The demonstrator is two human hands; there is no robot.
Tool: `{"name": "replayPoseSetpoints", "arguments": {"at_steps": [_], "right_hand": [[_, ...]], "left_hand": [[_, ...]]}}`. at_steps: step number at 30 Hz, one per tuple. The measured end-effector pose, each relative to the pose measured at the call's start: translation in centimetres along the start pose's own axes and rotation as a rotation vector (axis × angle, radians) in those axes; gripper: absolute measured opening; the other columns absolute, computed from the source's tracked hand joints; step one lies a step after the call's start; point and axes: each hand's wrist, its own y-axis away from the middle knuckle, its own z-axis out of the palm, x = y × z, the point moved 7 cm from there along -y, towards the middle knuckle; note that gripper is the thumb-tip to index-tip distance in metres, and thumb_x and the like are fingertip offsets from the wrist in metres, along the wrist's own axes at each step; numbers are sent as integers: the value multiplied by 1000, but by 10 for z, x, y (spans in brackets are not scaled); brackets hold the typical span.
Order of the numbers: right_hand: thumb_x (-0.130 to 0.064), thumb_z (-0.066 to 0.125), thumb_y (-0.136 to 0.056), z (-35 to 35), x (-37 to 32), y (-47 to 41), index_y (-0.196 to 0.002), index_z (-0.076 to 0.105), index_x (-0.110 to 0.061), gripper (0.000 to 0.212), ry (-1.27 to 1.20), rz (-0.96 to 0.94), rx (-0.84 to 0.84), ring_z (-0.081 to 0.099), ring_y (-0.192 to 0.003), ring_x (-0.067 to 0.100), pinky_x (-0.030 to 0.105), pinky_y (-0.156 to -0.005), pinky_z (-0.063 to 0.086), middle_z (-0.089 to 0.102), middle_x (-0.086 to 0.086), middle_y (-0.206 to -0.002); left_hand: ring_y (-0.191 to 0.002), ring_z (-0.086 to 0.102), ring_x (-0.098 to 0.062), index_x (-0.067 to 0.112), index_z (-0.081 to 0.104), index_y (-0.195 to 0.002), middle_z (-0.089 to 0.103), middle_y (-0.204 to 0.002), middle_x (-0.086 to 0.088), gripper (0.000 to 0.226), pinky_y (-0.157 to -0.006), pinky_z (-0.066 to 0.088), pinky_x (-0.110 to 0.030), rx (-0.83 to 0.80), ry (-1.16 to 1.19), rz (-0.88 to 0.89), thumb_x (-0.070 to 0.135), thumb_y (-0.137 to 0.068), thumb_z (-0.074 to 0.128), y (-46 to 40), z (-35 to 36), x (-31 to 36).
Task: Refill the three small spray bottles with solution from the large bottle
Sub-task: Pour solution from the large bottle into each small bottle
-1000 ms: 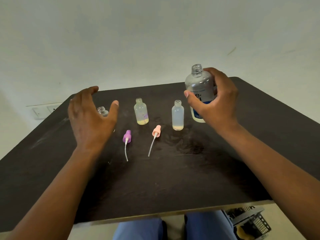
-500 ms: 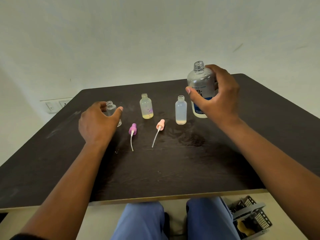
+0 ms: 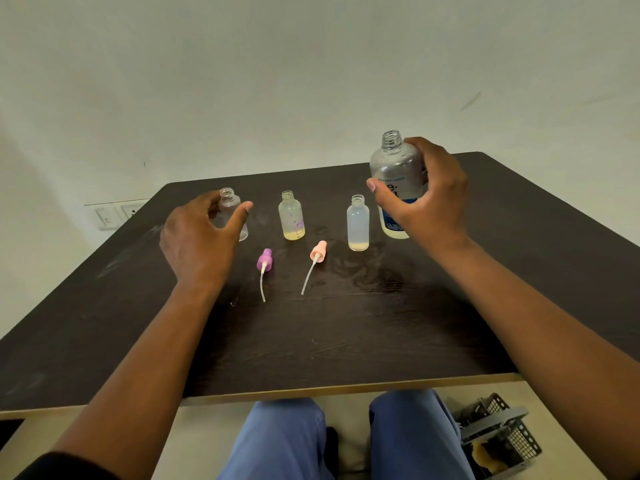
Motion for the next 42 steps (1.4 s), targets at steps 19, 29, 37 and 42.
{"name": "replayPoseSetpoints", "arguments": {"at_steps": [19, 29, 37, 42], "right_hand": [[-61, 82, -82, -4, 6, -3, -127, 67, -6, 73, 18, 24, 23, 69, -103, 23, 45, -88, 59, 73, 6, -116], [-62, 83, -79, -10, -8, -10, -131, 66, -10, 75, 21, 72, -26, 68, -103, 19, 41, -87, 59, 72, 1, -118], [-49, 94, -73, -33, -23, 13, -143, 61, -20, 83, 126, 47, -159, 63, -114, 20, 52, -96, 56, 68, -3, -129], [-44, 95, -68, -40, -33, 22, -141, 63, -20, 83, 210, -24, -213, 65, -115, 25, 53, -94, 53, 71, -4, -130]], "left_hand": [[-77, 76, -8, 13, 80, -112, 79, -91, 7, 40, -71, 65, -26, -295, 669, 330, 39, -84, 90, 60, 53, 117], [-80, 77, -12, 11, 79, -118, 80, -94, 3, 51, -74, 66, -33, -315, 681, 359, 46, -82, 89, 63, 59, 115], [-75, 75, -6, 12, 80, -114, 77, -87, 7, 49, -72, 61, -18, -326, 765, 280, 41, -76, 94, 64, 59, 113], [-72, 71, 2, 12, 80, -110, 71, -81, 19, 49, -70, 55, -8, -333, 767, 298, 44, -74, 93, 68, 52, 116]]}}
